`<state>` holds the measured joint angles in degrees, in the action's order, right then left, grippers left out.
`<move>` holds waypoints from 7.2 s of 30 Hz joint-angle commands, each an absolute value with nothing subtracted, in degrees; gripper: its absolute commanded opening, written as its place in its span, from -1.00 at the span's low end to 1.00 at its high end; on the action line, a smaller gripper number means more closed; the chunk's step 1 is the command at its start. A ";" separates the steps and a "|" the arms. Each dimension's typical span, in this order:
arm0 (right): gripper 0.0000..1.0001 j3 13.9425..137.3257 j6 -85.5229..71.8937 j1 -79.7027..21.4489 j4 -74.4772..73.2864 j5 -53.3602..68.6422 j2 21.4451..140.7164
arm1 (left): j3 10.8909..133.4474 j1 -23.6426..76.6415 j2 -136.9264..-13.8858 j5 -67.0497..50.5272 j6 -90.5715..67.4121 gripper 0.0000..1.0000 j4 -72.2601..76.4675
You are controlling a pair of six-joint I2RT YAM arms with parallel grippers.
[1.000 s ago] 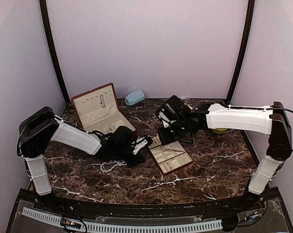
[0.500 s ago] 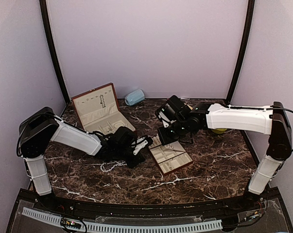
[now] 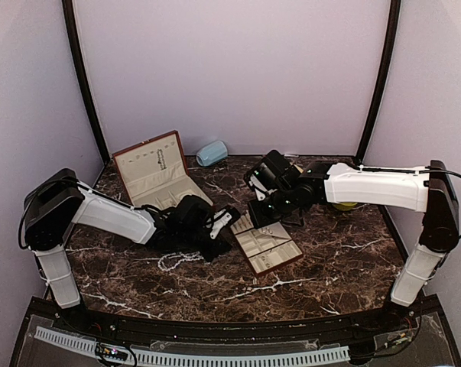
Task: Organize the mixed jewelry
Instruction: Pick up the earring from the center of the board, then place the earring in the compartment beneath the earring panel, then pick up the earring from the center of the board, then place the earring in the compartment beneath the earring panel.
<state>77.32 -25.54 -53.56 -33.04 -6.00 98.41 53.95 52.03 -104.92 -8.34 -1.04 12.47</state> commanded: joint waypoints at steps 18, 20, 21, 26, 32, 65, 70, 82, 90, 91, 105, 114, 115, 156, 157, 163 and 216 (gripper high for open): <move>-1.00 77.94 -25.51 -54.05 -29.72 -5.36 98.32 | 60.11 51.38 -110.66 -9.54 -5.28 -0.78 25.01; -1.00 78.08 -25.49 -54.14 -29.78 -5.36 98.38 | 60.47 50.99 -111.43 -9.19 -5.30 -0.78 25.24; -1.00 78.13 -25.49 -54.20 -29.79 -5.36 98.36 | 60.60 50.78 -111.84 -8.98 -5.21 -0.78 25.28; -1.00 78.26 -25.58 -54.23 -29.72 -5.34 98.52 | 60.71 50.13 -113.14 -9.26 -5.18 -0.78 26.83; -1.00 78.44 -25.50 -54.32 -29.80 -5.18 98.87 | 61.19 50.01 -114.72 -9.49 -5.55 -0.78 27.91; -1.00 78.31 -25.53 -54.32 -29.67 -5.27 98.97 | 55.76 49.83 -104.38 -8.02 -2.07 -0.26 31.24; -1.00 78.31 -25.43 -54.32 -29.57 -5.28 98.96 | 49.87 49.83 -96.96 -7.24 -0.40 -0.24 32.29; -1.00 78.57 -25.14 -54.43 -29.36 -4.91 99.06 | 38.33 47.13 -92.83 -19.76 4.74 -0.26 29.97; -1.00 79.17 -25.14 -54.55 -29.61 -4.87 99.40 | 40.66 47.18 -98.80 -18.87 12.91 -0.32 27.49; -1.00 79.19 -25.14 -54.54 -29.69 -4.92 99.40 | 40.94 47.14 -99.65 -18.79 14.30 -0.32 27.09; -1.00 79.45 -25.10 -54.58 -29.83 -4.81 99.45 | 42.49 47.19 -104.21 -18.49 17.00 -0.28 27.72; -1.00 79.09 -25.17 -54.71 -29.60 -4.63 99.30 | 43.26 47.12 -105.93 -16.78 17.48 -0.21 29.32; -1.00 79.10 -25.16 -54.67 -29.57 -4.73 99.23 | 43.73 47.18 -106.18 -17.12 17.48 -0.21 29.12; -1.00 80.38 -24.71 -54.67 -30.02 -5.01 99.67 | 40.52 48.15 -103.23 -18.00 15.57 -0.77 25.86; -1.00 80.34 -24.74 -54.67 -30.03 -5.06 99.67 | 40.30 48.12 -102.87 -18.01 15.52 -0.79 25.94; -1.00 80.33 -24.79 -54.67 -29.88 -5.01 99.66 | 37.47 48.15 -99.32 -18.72 12.45 -0.86 30.93; -1.00 79.98 -25.12 -54.93 -29.03 -5.66 100.69 | 45.66 46.38 -100.78 -20.25 -0.52 -0.24 41.51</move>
<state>78.59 -25.36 -54.43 -31.07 -5.06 100.16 45.50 46.87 -102.45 -19.97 2.24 39.92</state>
